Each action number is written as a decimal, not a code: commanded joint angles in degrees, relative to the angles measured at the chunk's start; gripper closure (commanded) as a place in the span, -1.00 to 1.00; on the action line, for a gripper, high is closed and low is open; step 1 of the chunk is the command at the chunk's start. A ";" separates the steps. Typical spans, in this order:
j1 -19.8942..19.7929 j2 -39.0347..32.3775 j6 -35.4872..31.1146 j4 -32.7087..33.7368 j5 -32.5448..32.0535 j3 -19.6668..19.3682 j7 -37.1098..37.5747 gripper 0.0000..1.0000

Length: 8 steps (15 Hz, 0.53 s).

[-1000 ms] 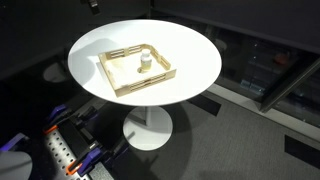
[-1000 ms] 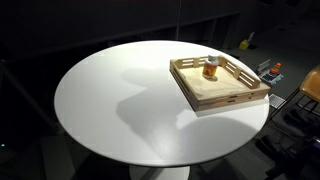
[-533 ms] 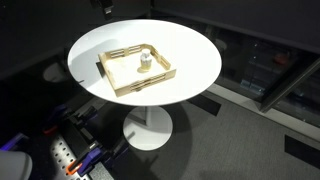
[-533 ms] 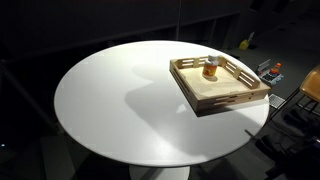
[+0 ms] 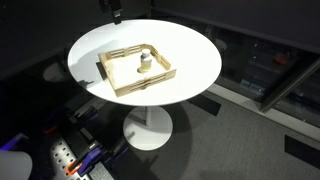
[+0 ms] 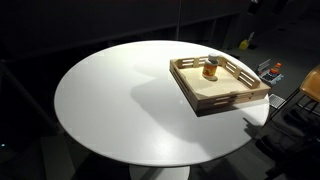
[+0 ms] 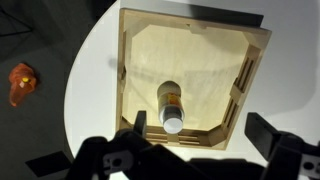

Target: Remove the white cap from the white bottle and put it on the table

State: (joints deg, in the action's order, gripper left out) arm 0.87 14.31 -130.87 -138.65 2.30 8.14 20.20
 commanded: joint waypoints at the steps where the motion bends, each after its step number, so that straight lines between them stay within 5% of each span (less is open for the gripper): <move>1: -0.75 -5.94 -0.46 4.03 -2.44 -0.53 2.80 -1.00; 8: -0.09 -16.76 -5.78 8.23 -2.19 -2.87 2.20 -1.00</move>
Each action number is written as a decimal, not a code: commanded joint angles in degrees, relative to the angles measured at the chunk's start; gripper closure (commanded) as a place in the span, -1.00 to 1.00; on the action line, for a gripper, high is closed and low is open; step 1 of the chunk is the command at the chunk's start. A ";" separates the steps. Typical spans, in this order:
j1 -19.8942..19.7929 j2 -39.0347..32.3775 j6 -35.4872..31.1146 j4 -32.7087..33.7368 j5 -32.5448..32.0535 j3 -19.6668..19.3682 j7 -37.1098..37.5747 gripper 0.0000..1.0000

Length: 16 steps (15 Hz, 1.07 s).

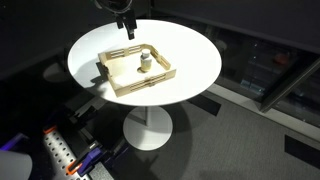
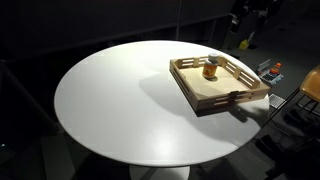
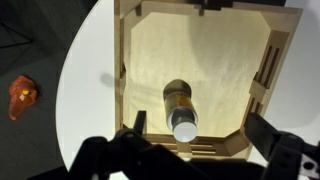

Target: Remove the white cap from the white bottle and put it on the table

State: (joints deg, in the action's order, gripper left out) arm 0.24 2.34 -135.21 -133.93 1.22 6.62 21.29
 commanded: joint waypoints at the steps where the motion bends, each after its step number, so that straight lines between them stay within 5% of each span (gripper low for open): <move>1: 0.68 -6.29 -2.24 4.23 -0.57 -1.77 0.67 -1.00; 16: 5.00 -23.30 -7.02 15.09 -1.98 -6.83 1.24 -1.00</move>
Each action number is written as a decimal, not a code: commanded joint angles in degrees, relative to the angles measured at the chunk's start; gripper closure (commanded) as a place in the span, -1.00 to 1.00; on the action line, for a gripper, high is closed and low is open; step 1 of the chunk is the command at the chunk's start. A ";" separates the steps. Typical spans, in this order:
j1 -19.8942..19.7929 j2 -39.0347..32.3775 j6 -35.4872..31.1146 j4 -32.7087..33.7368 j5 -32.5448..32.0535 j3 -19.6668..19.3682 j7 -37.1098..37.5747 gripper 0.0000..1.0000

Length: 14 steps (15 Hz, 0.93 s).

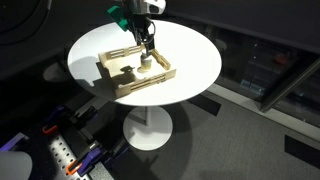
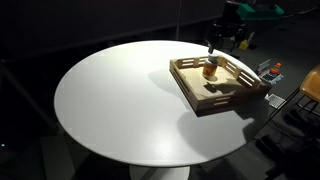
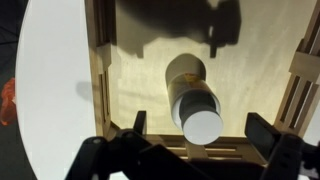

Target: Remove the white cap from the white bottle and put it on the table

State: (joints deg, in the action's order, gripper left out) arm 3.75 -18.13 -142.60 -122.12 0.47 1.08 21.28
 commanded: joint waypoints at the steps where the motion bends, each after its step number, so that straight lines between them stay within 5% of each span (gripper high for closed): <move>1: 1.83 -3.55 0.43 3.92 -1.08 -1.43 1.12 -1.00; 8: 3.81 -6.90 0.72 7.34 -1.25 -2.69 1.21 -0.98; 14: 4.40 -6.84 0.98 7.99 -1.17 -3.08 0.92 -0.39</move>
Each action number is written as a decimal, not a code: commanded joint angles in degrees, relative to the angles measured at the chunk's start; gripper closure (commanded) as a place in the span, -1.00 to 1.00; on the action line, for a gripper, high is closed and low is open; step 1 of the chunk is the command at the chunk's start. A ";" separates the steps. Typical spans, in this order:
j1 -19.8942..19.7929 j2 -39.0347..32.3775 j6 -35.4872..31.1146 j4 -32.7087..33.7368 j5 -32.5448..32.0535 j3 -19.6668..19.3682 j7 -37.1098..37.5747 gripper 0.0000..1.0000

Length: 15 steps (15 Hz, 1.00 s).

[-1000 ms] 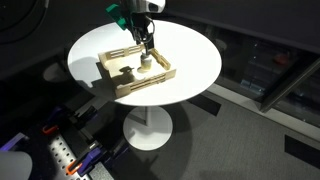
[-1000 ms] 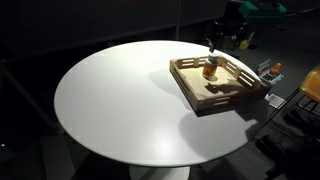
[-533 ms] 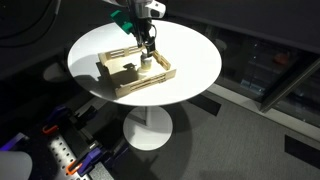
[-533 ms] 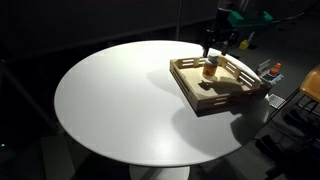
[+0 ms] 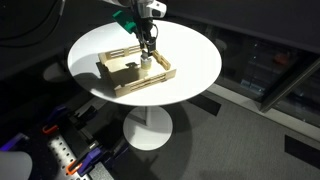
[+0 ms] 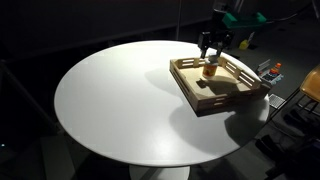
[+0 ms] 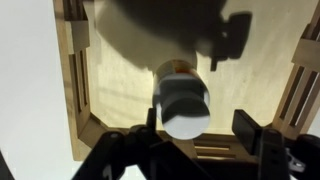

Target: Remove the white cap from the white bottle and put it on the table

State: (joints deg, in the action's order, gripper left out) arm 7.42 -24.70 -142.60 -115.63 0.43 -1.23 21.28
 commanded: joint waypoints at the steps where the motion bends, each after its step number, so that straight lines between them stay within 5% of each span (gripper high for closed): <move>1: 0.77 -0.12 1.06 1.44 -1.11 -0.77 0.82 -0.34; 8: 0.52 1.28 1.66 0.74 -0.88 -0.75 0.32 -0.33; 15: -0.15 3.40 2.77 0.15 -0.27 -0.38 -0.69 -0.09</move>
State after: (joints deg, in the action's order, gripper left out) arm 7.55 -23.20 -141.99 -115.37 0.43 -1.50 21.20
